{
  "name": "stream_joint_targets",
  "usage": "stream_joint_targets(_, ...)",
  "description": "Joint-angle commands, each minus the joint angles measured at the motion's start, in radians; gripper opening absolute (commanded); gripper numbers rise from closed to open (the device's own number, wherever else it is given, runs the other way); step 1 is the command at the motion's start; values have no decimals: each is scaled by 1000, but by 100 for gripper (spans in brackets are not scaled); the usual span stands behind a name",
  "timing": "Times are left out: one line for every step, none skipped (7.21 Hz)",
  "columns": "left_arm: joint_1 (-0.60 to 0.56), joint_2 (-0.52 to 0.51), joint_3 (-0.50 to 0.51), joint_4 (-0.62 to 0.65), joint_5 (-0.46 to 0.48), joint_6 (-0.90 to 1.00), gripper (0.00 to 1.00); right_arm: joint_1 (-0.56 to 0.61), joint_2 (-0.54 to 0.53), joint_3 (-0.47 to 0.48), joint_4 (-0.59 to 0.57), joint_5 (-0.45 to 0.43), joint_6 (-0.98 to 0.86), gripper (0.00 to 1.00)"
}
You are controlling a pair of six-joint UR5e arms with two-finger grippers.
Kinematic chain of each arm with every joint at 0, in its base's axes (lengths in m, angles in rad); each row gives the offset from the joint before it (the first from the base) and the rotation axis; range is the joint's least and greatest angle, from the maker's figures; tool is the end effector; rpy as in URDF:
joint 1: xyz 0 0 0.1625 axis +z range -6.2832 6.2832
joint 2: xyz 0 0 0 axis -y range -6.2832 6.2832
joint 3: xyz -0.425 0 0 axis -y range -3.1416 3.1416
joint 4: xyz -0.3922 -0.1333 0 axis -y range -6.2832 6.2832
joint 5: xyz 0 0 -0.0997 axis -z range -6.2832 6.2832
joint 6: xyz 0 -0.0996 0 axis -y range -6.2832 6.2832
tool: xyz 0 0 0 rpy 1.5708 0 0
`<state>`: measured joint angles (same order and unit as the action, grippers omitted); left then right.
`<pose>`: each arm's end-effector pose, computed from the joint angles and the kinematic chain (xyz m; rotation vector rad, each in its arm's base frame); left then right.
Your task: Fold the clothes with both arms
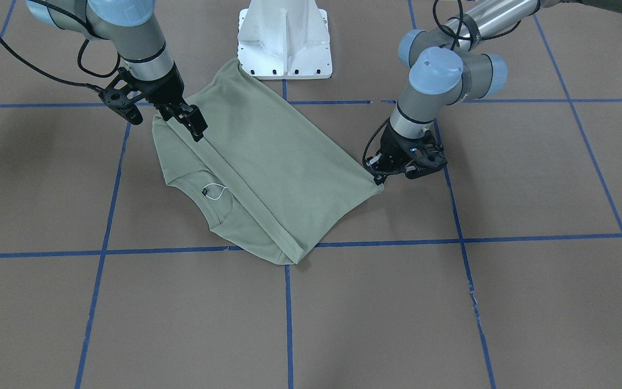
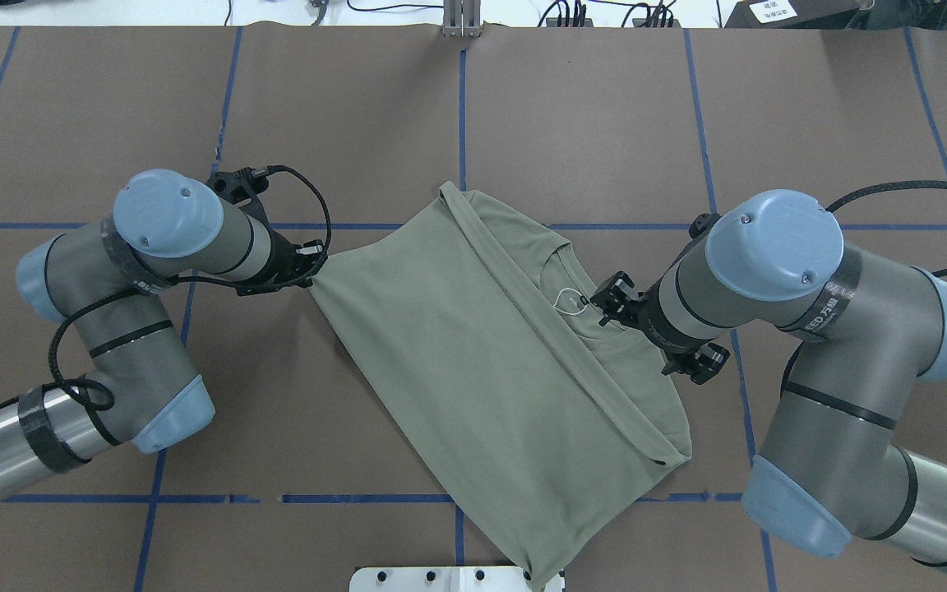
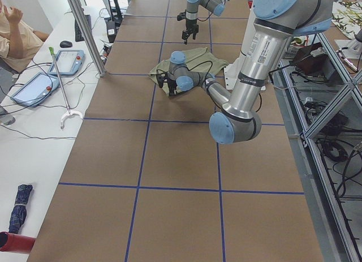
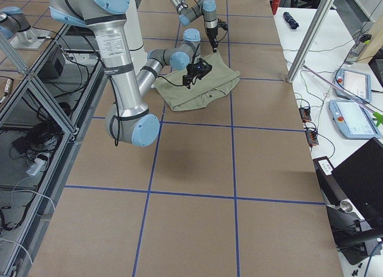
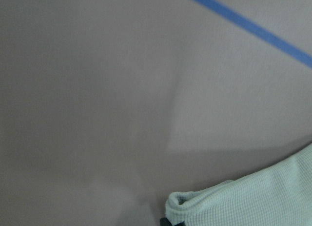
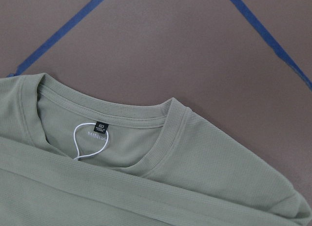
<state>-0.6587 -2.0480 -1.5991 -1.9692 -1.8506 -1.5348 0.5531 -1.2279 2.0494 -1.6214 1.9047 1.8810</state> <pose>0.4692 -0.4970 0.3310 0.0613 0.9409 -0.4500 -0.4127 -0.3731 0.2736 -0.2269 -0.8127 0.6842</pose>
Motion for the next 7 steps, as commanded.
stream_joint_targets(-106, -125, 213, -124, 21, 21, 0, 1, 25, 0, 0, -106, 1, 100)
stream_joint_targets(-143, -199, 335, -202, 21, 25, 0, 1, 33, 0, 0, -119, 1, 100)
stream_joint_targets(-157, -312, 511, -311, 30, 27, 0, 1, 45, 0, 2, -119, 0, 100)
stream_joint_targets(-159, -384, 654, -415, 63, 27, 0, 1, 59, 0, 12, -122, 1, 100)
stream_joint_targets(-160, -406, 691, -440, 80, 35, 0, 1, 58, -2, 50, -125, 3, 100)
stream_joint_targets(-160, -408, 691, -441, 79, 54, 0, 1, 58, -3, 81, -128, 3, 100)
stream_joint_targets(-160, -406, 686, -441, 68, 68, 55, -2, 59, -17, 96, -130, 1, 100)
